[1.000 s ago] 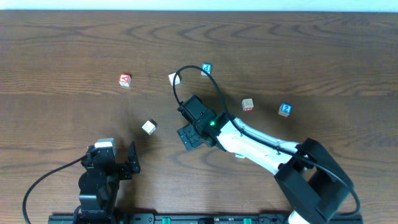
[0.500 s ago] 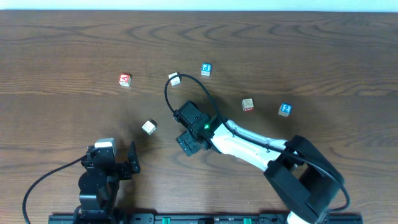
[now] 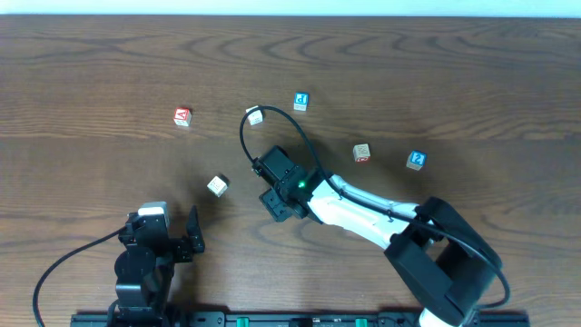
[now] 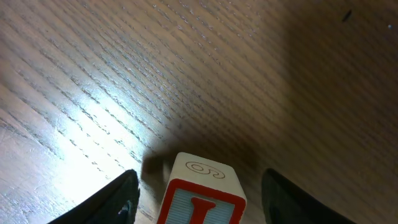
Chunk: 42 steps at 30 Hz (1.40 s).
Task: Spell out Ai2
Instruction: 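Close the right gripper on the red 'I' block and lift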
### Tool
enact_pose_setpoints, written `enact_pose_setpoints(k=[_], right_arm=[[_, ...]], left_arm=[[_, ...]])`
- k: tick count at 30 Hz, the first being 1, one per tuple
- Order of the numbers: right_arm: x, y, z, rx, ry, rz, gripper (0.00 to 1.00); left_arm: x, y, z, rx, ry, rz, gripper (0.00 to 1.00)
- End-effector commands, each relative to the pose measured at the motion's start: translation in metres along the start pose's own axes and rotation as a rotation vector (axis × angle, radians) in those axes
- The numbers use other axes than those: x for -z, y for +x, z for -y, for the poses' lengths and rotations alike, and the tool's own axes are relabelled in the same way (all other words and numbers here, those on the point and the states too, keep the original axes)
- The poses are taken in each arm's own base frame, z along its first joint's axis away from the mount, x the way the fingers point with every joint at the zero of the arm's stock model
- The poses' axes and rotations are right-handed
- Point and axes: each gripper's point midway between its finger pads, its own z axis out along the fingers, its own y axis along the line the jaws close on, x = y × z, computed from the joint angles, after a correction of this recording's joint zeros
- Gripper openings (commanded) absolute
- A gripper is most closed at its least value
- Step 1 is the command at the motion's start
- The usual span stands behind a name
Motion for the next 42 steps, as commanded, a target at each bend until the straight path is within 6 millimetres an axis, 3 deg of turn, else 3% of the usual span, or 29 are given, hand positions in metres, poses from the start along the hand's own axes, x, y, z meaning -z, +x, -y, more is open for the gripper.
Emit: enact_pose_setpoints(k=[1,13,25,42], right_arm=[[0.0013,-0.0067,-0.0028,-0.001,0.006,0.014,0.61],[0.0013,-0.0057,-0.0026,0.0,0.007,0.01,0.46],[0.0013,-0.0055,-0.0027,-0.001,0.006,0.01,0.38],[0.0023,-0.0071,-0.0025,-0.011,0.007,0.011,0.36]], left_arm=[[-0.0024,0.0055,-0.0011,-0.002,-0.003,-0.01,0.95],[-0.0024,0.0054,-0.0011,-0.002,-0.003,-0.009,0.95],[-0.0024,0.0055,-0.0011,-0.002,-0.003,-0.01,0.95],[-0.0024,0.0055,-0.0011,-0.002,-0.003,-0.01,0.95]])
